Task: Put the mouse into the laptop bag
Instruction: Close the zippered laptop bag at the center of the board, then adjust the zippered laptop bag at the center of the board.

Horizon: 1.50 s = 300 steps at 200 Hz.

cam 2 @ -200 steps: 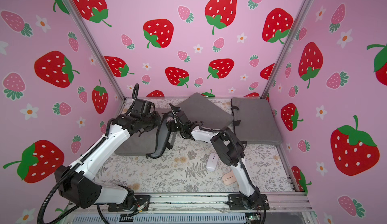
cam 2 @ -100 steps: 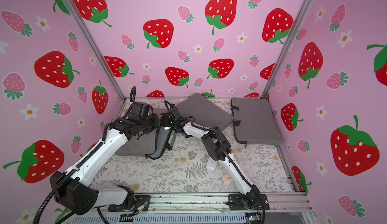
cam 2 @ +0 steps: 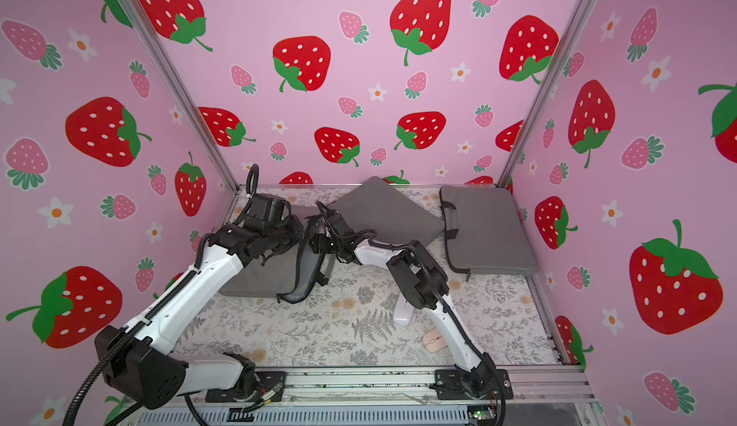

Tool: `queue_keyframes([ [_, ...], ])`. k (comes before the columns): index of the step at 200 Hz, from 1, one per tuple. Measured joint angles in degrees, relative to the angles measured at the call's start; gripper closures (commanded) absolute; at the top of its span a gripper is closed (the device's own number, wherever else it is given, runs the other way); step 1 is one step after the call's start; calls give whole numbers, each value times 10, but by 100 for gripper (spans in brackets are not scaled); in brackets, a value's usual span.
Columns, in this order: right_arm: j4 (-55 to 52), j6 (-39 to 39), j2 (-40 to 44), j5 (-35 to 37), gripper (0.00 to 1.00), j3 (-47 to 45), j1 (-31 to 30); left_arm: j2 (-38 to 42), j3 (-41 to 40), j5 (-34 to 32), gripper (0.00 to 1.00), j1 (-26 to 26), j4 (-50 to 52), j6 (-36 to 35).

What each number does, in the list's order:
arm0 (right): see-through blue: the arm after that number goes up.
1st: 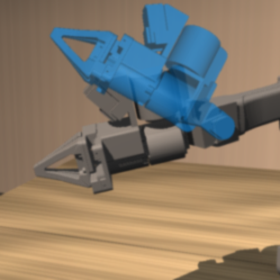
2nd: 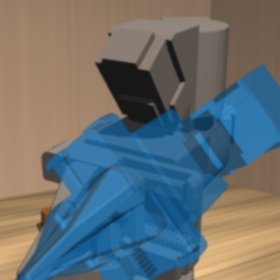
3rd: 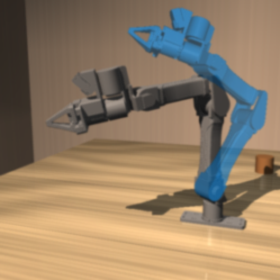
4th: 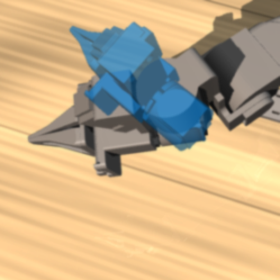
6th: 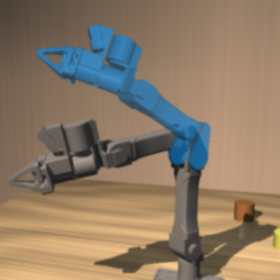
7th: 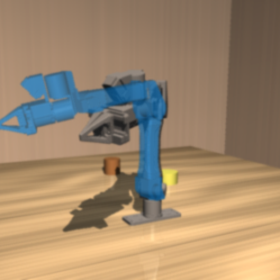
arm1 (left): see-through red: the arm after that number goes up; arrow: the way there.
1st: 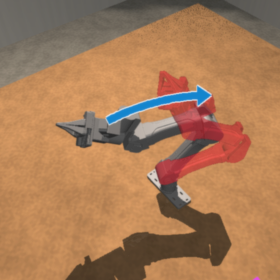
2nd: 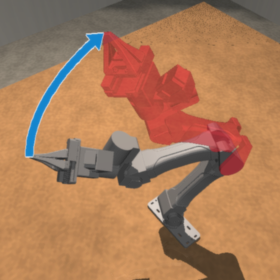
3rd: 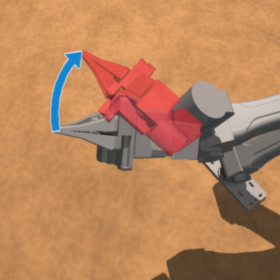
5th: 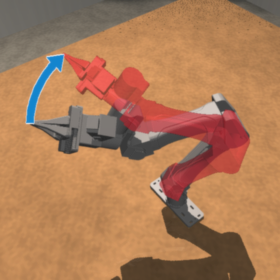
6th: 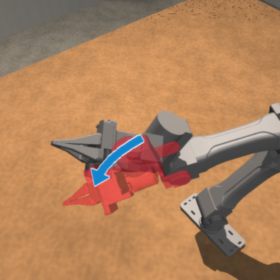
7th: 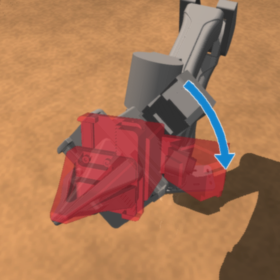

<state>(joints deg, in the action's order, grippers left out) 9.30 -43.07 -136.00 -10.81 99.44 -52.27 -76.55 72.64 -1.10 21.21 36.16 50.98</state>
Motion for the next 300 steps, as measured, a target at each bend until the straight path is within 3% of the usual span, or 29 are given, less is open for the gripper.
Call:
queue_keyframes([
  [34,7,13,0,-16,46,16,-11,0,-11,-4,100,-3,-4,13],
  [65,17,28,8,-10,37,-5,-12,0,-29,-1,100,-14,-1,21],
  [84,23,38,47,1,31,-77,-12,0,-31,7,55,-26,7,26],
  [100,31,47,109,21,29,-169,-12,4,-34,12,36,-46,23,31],
  [113,42,53,165,40,28,-239,-12,19,-41,9,28,-64,41,27],
  [140,74,60,267,79,27,-344,-11,88,-84,-24,25,-100,49,22],
  [161,97,63,308,91,25,-380,-13,170,-188,-19,27,-159,3,35],
  [196,103,70,287,110,23,-356,-44,252,-396,-12,28,-243,-74,64],
  [215,102,71,233,110,25,-304,-68,297,-450,-4,27,-256,-107,71],
  [248,70,71,129,101,47,-205,-83,327,-464,-4,28,-263,-161,74],
  [261,48,71,95,99,64,-169,-75,318,-464,-4,29,-270,-169,75],
  [274,27,68,67,90,75,-135,-64,298,-462,1,30,-280,-169,78],
  [300,-21,64,16,65,87,-47,-41,269,-460,7,31,-302,-166,78],
])
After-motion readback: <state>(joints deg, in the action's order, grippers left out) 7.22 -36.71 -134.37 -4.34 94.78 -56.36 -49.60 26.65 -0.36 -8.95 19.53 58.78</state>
